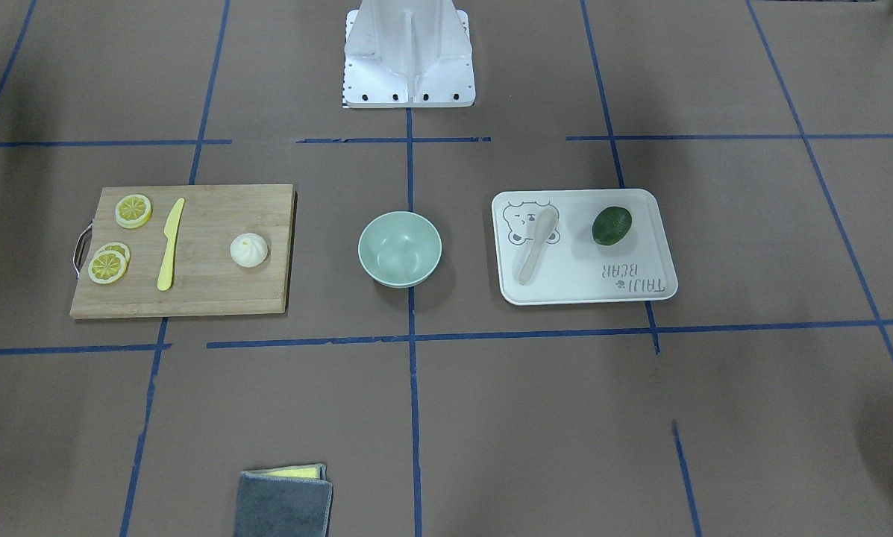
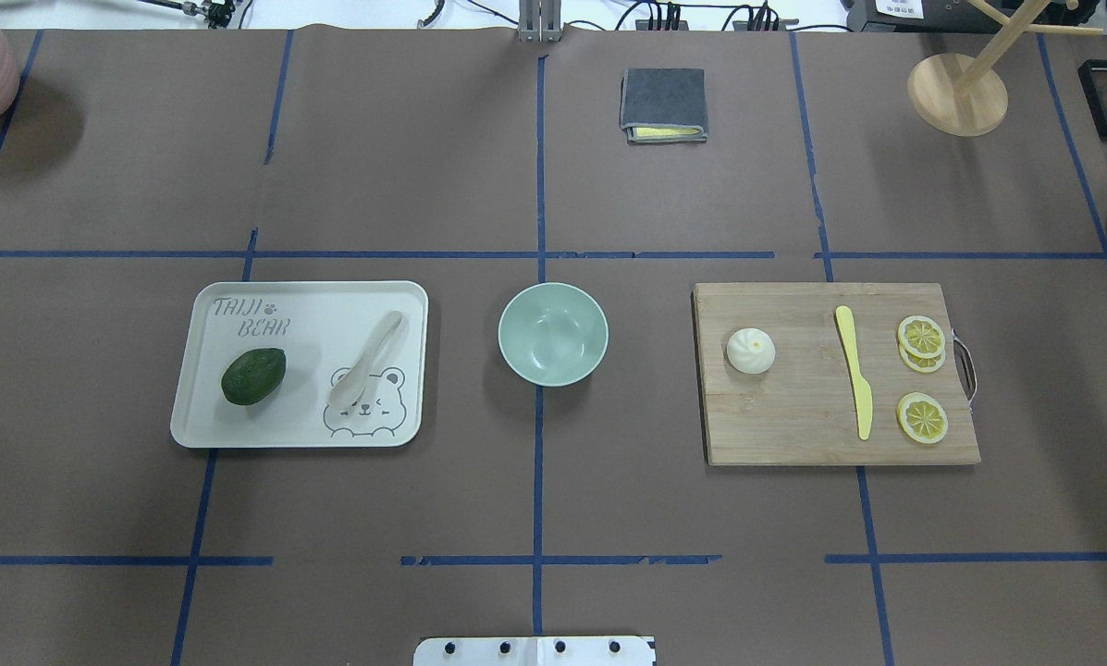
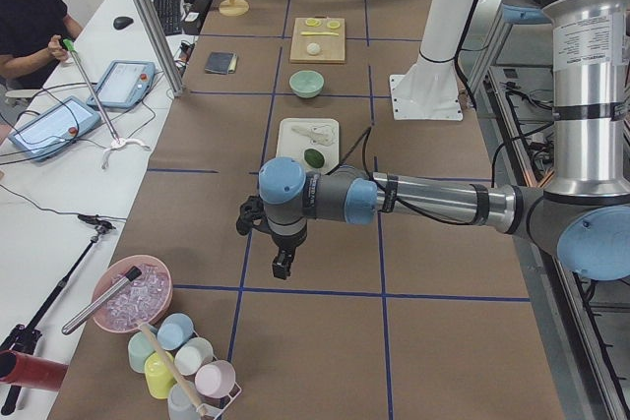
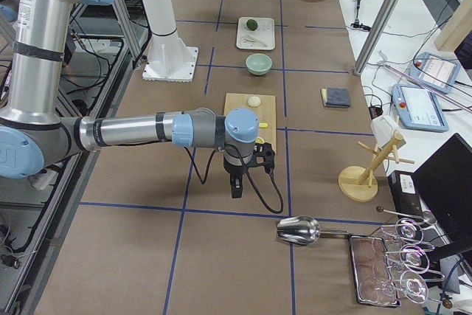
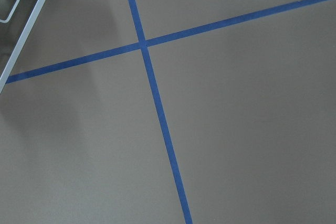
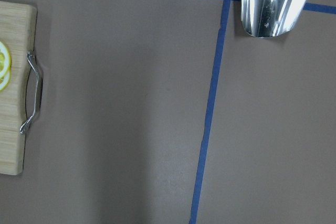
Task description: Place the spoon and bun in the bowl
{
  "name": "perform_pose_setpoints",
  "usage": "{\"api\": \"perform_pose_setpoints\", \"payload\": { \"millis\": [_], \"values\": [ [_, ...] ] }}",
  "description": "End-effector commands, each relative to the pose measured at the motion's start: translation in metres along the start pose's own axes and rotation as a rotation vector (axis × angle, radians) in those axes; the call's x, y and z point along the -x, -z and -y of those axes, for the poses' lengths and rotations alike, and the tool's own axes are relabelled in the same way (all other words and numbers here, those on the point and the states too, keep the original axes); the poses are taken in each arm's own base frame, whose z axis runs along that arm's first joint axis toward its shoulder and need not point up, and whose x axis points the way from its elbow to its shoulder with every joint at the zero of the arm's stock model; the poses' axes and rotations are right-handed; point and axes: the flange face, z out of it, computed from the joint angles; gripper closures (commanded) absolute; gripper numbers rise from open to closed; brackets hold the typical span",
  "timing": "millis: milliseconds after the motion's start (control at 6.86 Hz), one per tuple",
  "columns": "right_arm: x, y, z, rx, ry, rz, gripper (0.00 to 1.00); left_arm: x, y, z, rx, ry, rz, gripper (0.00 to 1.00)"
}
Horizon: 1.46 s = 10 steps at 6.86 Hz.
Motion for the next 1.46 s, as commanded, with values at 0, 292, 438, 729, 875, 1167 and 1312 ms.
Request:
{"api": "perform_pose_setpoints", "payload": {
  "millis": [0,292,438,729,875,1167,1312],
  "values": [
    [0.0,0.0,-0.001,-0.001,0.0,0.005,0.0,0.0,0.001,0.0,-0.022,-0.063,0.015,0.0],
    [0.001,0.0,-0.001,-0.005,0.002,0.006,0.0,0.001,-0.002,0.003,-0.019,-0.064,0.013,0.0],
    [0.002,0.001,0.001,-0.008,0.007,0.007,0.0,-0.008,0.007,0.008,-0.039,-0.081,0.007,0.0],
    [0.003,0.0,0.001,-0.007,0.009,0.018,0.0,-0.016,0.009,0.009,-0.073,-0.163,-0.017,0.0],
    [0.002,0.0,0.001,-0.006,0.008,0.018,0.0,-0.023,0.001,0.005,-0.084,-0.148,-0.183,0.0],
    [0.004,0.0,0.002,-0.008,0.004,0.032,0.0,-0.047,0.0,0.01,-0.161,-0.243,-0.221,0.0],
    [0.005,0.001,0.003,-0.01,0.005,0.041,0.0,-0.083,-0.006,0.022,-0.152,-0.212,-0.249,0.0]
  ]
}}
